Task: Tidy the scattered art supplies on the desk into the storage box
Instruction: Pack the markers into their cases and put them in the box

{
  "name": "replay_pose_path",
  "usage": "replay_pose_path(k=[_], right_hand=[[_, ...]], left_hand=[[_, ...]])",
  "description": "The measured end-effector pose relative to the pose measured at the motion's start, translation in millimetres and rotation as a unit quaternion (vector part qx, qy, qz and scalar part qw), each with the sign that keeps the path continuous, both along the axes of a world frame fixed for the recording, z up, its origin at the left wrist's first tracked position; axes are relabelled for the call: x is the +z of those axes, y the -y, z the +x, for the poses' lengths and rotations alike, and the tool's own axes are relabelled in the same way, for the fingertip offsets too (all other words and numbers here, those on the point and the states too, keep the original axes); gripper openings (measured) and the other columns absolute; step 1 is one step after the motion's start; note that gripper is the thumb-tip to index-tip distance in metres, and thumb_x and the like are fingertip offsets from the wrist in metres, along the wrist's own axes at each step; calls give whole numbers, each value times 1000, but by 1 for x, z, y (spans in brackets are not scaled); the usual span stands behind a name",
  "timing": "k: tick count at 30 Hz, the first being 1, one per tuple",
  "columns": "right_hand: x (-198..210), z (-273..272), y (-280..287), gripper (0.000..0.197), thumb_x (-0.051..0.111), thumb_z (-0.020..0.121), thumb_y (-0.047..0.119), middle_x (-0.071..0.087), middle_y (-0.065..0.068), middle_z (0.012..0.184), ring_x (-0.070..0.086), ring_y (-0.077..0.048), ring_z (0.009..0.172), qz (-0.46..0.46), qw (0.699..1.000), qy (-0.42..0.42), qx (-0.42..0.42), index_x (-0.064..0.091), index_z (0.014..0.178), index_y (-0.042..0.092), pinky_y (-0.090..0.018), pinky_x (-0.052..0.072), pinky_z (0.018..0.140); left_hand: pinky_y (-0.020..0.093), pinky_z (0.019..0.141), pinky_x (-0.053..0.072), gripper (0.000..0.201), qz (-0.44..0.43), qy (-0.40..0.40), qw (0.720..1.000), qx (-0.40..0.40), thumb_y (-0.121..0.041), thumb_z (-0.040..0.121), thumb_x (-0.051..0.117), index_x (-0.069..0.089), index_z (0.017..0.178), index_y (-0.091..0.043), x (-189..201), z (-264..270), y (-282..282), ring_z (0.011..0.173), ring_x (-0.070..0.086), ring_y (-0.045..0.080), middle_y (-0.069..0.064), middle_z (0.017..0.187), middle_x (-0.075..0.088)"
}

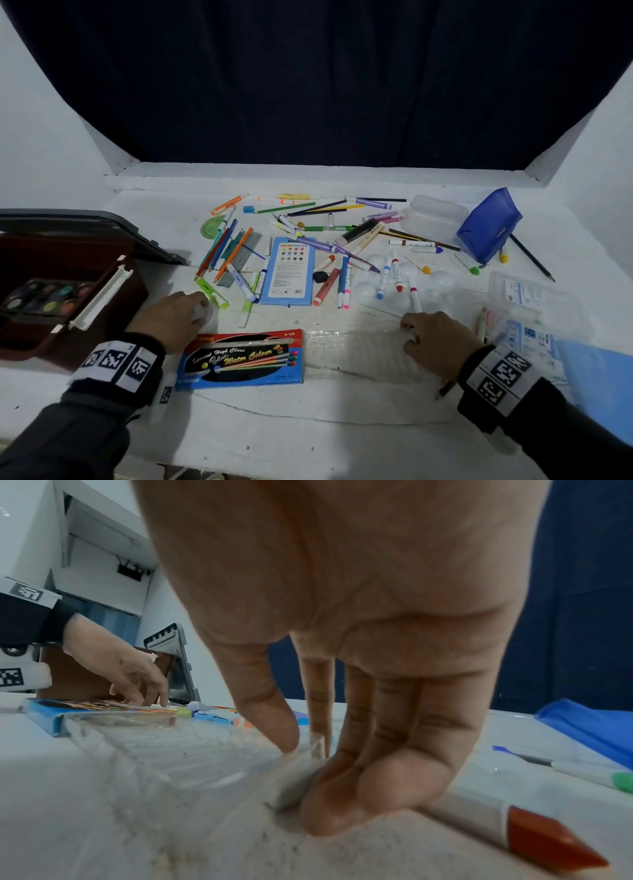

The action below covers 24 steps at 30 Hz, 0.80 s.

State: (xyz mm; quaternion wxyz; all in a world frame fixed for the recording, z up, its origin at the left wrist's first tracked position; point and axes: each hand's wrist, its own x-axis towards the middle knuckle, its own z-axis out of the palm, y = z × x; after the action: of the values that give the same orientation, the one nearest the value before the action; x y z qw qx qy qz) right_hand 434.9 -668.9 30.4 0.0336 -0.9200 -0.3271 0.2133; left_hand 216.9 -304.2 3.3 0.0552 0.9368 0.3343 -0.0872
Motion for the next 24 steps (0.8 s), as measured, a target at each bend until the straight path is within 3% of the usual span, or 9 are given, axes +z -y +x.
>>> replay_pose_path(k=[5, 9, 11, 15, 18, 21, 24], right_hand=[[-4, 4, -2, 30, 55, 90, 33, 63, 1, 107, 60, -13, 89, 9, 1000, -4, -2, 57, 118, 23, -25, 51, 81], [-5, 6, -2, 18, 49, 94, 35, 64, 3, 95, 60, -12, 84, 24, 1000, 19, 1, 61, 101, 24, -24, 51, 76], [-6, 7, -2, 23, 43, 97, 36, 64, 4, 89, 60, -10, 78, 39, 999, 32, -8, 62, 94, 24, -22, 48, 70], [-3, 8, -2, 29, 39, 100, 39, 65, 5, 91, 60, -9, 78, 52, 997, 61, -10, 64, 100, 25, -22, 50, 74], [3, 8, -2, 24, 41, 100, 41, 63, 7, 87, 60, -8, 75, 56, 994, 91, -2, 60, 100, 27, -24, 53, 76], [9, 7, -2, 16, 46, 98, 40, 61, 9, 88, 59, -7, 76, 75, 988, 138, 5, 55, 104, 29, -25, 55, 74], [14, 3, -5, 15, 47, 98, 35, 61, 10, 94, 58, -6, 77, 124, 977, 173, 17, 52, 111, 30, -25, 54, 72]], left_hand=[[33, 83, 52, 5, -21, 55, 998, 17, -31, 87, 67, 62, 89, -32, 3, -5, 0, 89, 62, 16, -2, 96, 64], [31, 83, 52, 19, -36, 115, 993, 16, -22, 84, 72, 60, 79, -36, 15, -5, 11, 87, 63, 15, -4, 93, 65], [28, 78, 51, 27, -32, 147, 989, -11, -17, 82, 73, 58, 78, -38, 22, -3, 20, 80, 61, 10, -5, 92, 65], [6, 66, 40, 27, -51, 220, 968, -105, -5, 81, 70, 65, 89, -30, 43, 7, 61, 72, 57, -2, -13, 91, 64], [17, 74, 52, 27, -120, 245, 944, -184, -11, 86, 70, 66, 100, -34, 49, 17, 97, 83, 62, -1, -18, 98, 64], [21, 80, 52, 26, -177, 220, 931, -233, -23, 86, 73, 63, 105, -37, 40, 27, 121, 89, 60, -2, -19, 103, 64], [23, 83, 50, 28, -177, 178, 932, -263, -30, 87, 71, 62, 113, -36, 27, 37, 132, 91, 56, 0, -17, 103, 61]])
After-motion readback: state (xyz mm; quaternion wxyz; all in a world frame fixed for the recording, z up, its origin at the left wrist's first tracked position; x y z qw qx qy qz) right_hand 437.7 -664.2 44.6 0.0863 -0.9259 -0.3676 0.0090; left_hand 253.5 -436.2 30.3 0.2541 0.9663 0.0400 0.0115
